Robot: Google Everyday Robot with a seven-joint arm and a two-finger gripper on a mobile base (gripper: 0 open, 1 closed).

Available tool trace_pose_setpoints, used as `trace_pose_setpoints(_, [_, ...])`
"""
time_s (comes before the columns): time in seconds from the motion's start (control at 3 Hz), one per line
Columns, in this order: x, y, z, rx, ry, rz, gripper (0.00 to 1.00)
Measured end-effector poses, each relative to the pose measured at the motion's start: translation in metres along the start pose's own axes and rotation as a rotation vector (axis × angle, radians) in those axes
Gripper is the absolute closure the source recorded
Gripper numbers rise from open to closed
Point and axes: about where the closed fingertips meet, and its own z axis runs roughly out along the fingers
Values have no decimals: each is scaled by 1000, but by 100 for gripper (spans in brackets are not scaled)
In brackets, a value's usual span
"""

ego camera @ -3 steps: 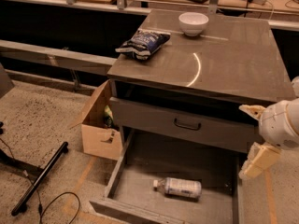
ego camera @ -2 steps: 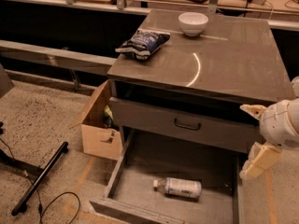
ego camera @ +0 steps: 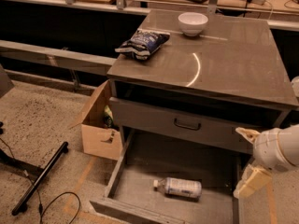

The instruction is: Pick blue plastic bottle from middle drawer and place on counter

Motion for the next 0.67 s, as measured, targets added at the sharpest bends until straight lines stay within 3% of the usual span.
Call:
trace_pose_setpoints(0.33, [19, 12, 47, -4, -80, -27, 0])
trace_pose_setpoints(0.67, [38, 28, 103, -62, -164, -58, 0])
